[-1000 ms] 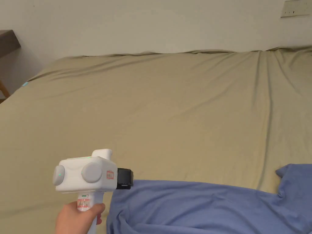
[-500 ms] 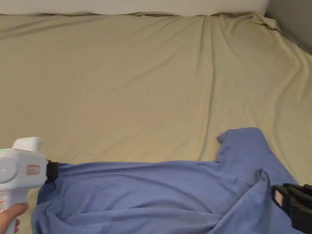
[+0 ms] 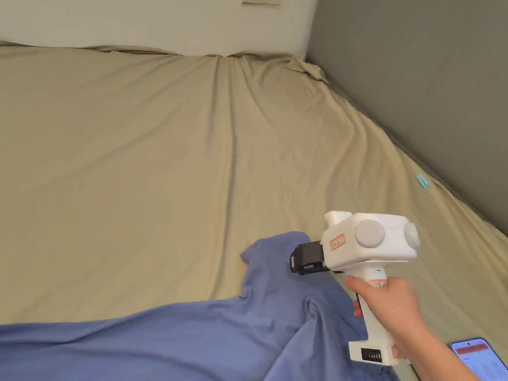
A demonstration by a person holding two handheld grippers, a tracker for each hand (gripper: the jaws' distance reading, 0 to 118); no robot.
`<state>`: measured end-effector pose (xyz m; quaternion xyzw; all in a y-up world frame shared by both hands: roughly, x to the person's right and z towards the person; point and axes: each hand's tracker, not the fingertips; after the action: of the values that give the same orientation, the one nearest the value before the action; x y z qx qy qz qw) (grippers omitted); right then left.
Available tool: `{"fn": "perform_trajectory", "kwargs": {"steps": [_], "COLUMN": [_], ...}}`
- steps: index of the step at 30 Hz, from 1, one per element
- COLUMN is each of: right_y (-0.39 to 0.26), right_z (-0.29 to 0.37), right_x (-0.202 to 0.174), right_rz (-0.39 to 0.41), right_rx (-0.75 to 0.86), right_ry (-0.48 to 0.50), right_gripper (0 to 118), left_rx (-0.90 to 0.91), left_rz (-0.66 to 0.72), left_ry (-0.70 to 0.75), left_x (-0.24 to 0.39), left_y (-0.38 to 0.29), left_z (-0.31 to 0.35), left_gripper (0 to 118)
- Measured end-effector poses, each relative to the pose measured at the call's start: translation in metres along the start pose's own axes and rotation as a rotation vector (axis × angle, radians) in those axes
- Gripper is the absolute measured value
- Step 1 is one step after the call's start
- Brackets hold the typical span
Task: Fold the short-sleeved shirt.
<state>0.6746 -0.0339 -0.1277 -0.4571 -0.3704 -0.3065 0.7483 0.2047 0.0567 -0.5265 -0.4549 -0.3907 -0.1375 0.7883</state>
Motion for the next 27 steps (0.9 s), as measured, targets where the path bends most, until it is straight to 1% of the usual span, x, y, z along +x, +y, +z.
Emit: {"fn": "perform_trajectory", "kwargs": {"steps": [1, 2, 3, 4, 5, 6, 7, 8, 12, 16, 18, 20, 22, 27], "right_y": [0.002, 0.001, 0.002, 0.001, 0.001, 0.001, -0.001, -0.003, -0.009, -0.032, -0.055, -0.088, -0.124, -0.225], "right_z": [-0.008, -0.008, 0.0, 0.007, 0.012, 0.015, 0.019, 0.023, 0.051, 0.11, 0.142, 0.175, 0.197, 0.218], "right_x": [-0.006, -0.012, -0.016, -0.017, -0.018, -0.018, -0.017, -0.013, -0.014, -0.019, -0.022, -0.023, -0.018, 0.003], "right_rz": [0.015, 0.08, 0.116, 0.14, 0.159, 0.148, 0.134, 0.121, 0.131, 0.168, 0.211, 0.251, 0.261, 0.253], "right_rx": [-0.017, -0.023, 0.01, -0.001, 0.014, 0.024, 0.045, 0.04, 0.135, 0.288, 0.364, 0.426, 0.461, 0.476], "right_ry": [-0.027, -0.095, -0.082, -0.078, -0.085, -0.096, -0.127, -0.082, -0.082, -0.015, -0.025, -0.032, -0.027, -0.03], "right_gripper": [73, 67, 66, 60, 26, 4, 4, 4, 4, 4, 4, 4, 4, 4], "left_rx": [-0.005, -0.013, -0.016, -0.015, -0.014, -0.015, -0.016, -0.011, 0.017, 0.066, 0.088, 0.11, 0.113, 0.05], "left_rz": [0.001, 0.001, -0.003, -0.012, -0.02, -0.021, -0.021, -0.018, -0.01, -0.02, -0.022, -0.049, -0.07, -0.072], "left_ry": [-0.002, -0.005, -0.007, -0.006, -0.003, -0.002, -0.002, -0.005, -0.035, -0.032, -0.03, 0.002, 0.065, 0.106], "left_x": [0.0, 0.0, 0.001, 0.003, 0.004, 0.004, 0.004, 0.005, 0.006, 0.003, 0.001, -0.001, -0.001, -0.004], "left_y": [0.001, 0.002, 0.003, 0.004, 0.004, 0.005, 0.007, 0.007, 0.008, 0.001, -0.01, -0.025, -0.047, -0.114], "left_z": [-0.003, -0.005, -0.007, -0.008, -0.01, -0.011, -0.011, -0.01, 0.003, 0.035, 0.055, 0.071, 0.084, 0.098], "left_gripper": [1, 2, 1, 1, 1, 1, 2, 1, 2, 1, 1, 1, 1, 2]}}
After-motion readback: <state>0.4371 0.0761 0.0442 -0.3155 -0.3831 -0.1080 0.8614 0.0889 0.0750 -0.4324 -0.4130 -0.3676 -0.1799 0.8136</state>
